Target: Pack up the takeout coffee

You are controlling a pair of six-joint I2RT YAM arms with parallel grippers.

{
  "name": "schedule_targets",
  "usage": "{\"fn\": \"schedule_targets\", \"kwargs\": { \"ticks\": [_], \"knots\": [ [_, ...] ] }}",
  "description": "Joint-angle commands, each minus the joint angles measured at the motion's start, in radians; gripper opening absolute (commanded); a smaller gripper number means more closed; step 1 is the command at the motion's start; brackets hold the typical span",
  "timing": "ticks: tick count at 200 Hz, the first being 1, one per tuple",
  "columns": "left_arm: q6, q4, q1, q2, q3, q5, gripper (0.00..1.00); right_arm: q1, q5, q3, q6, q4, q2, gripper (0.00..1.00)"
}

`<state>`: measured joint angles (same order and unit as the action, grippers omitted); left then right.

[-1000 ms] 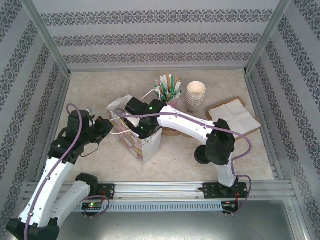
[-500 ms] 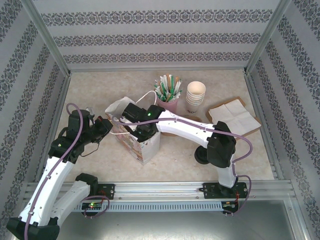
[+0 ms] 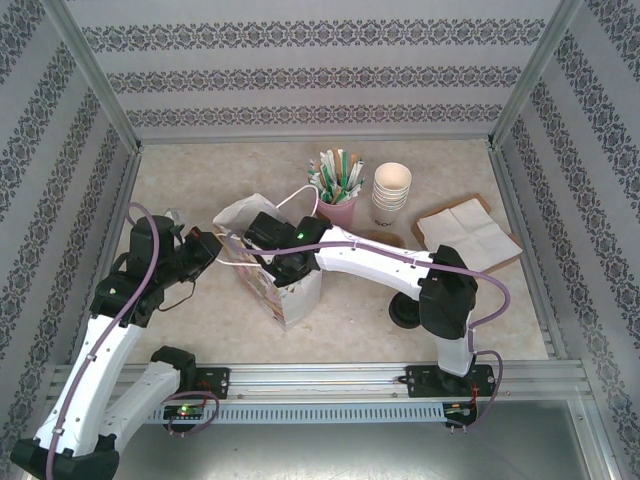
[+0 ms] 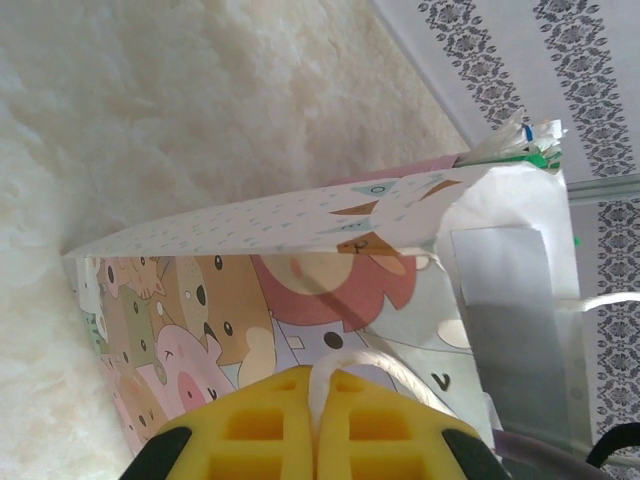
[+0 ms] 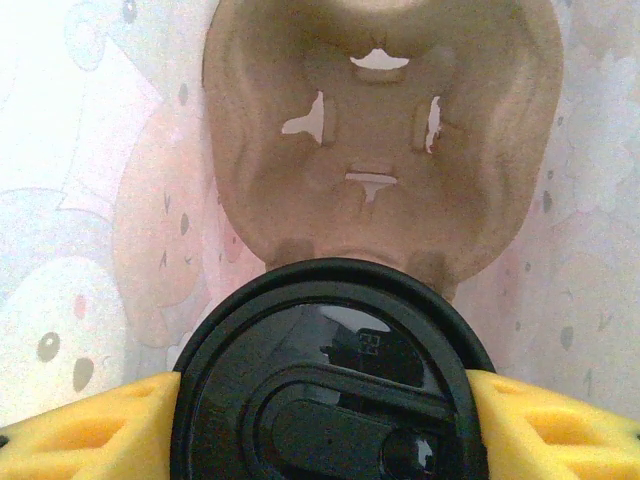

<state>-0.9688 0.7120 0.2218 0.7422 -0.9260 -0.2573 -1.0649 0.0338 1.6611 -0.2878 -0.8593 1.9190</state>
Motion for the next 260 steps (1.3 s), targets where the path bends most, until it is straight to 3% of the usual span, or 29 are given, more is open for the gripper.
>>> {"fn": "schedule_targets", "kwargs": {
  "ticks": [1, 39, 70, 126, 171, 260],
  "knots": [
    [0.022, 0.03, 0.01, -0.007, -0.041, 0.018, 0.0, -0.029, -0.03, -0.116, -0.084, -0.231, 0.109, 0.38],
    [0.024, 0.02, 0.01, -0.004, -0.064, 0.021, 0.0, -0.032, -0.063, -0.126, -0.115, -0.182, 0.1, 0.38],
    [0.045, 0.025, 0.009, 0.006, -0.093, 0.034, 0.0, -0.052, -0.143, -0.105, -0.104, -0.268, 0.16, 0.38],
    [0.051, 0.018, 0.01, 0.014, -0.1, 0.037, 0.0, -0.044, 0.047, -0.22, -0.164, -0.089, 0.087, 0.39],
    [0.056, 0.021, 0.01, 0.009, -0.097, 0.039, 0.0, -0.045, -0.058, -0.194, -0.154, -0.146, 0.09, 0.39],
    [0.098, 0.026, 0.01, 0.013, -0.132, 0.039, 0.0, -0.04, -0.239, -0.05, -0.145, -0.085, -0.078, 0.39]
  ]
}}
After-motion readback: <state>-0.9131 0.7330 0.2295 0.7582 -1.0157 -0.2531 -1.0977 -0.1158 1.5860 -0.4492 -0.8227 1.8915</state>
